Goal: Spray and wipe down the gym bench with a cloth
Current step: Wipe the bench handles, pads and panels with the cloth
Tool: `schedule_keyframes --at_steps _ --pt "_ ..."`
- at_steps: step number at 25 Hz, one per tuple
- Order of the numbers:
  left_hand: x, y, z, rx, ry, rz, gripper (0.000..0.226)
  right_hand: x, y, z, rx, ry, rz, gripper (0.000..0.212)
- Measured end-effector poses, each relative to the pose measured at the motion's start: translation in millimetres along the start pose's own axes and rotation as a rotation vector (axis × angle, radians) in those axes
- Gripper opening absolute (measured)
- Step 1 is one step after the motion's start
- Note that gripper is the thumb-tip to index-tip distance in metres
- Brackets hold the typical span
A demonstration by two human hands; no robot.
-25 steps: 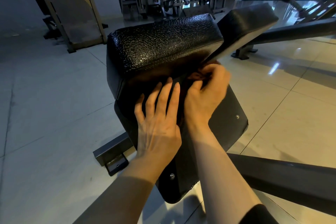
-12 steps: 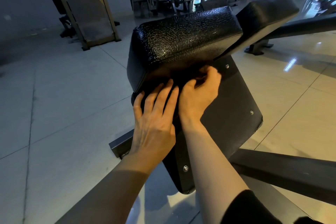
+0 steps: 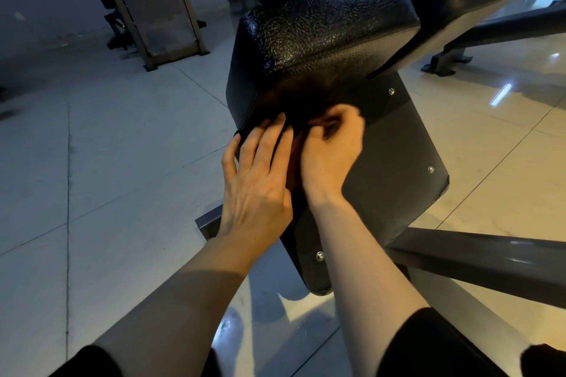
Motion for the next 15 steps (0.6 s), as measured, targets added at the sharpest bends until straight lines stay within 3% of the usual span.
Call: schedule_keyframes --at_steps 2,3,8,11,15 --pt "1.7 2.4 -0.3 0.03 0.002 -0.018 0.073 8.4 -9.7 -3.5 0.014 -0.068 0.168 0.028" --pt "3.1 2.6 -1.3 0.039 0.003 -0.021 0.074 6.5 -11.7 -5.6 0.009 -0.087 0.155 0.028" --pt "9.2 9.1 -3.9 0.138 0.049 -0.001 0.054 -19.8 34.7 -5.8 -0.107 -0.071 -0.35 0.019" --pt "16.0 7.7 6.8 0.364 0.234 -0.096 0.054 -7.9 37.4 -7.7 -0.083 -0.101 -0.305 0.027" --pt "27.4 4.2 13.5 0.427 0.395 -0.048 0.033 17.0 41.5 -15.7 -0.089 -0.134 -0.285 0.03"
Point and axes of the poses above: each hand's wrist, its own y-axis away from the middle knuckle, its own x-axis out of the back of the hand, z = x × y, the point moved 1 cm from there along -y, towards the middle knuckle, and after that the axes turned 10 degrees about -z, right-handed, at the moved point
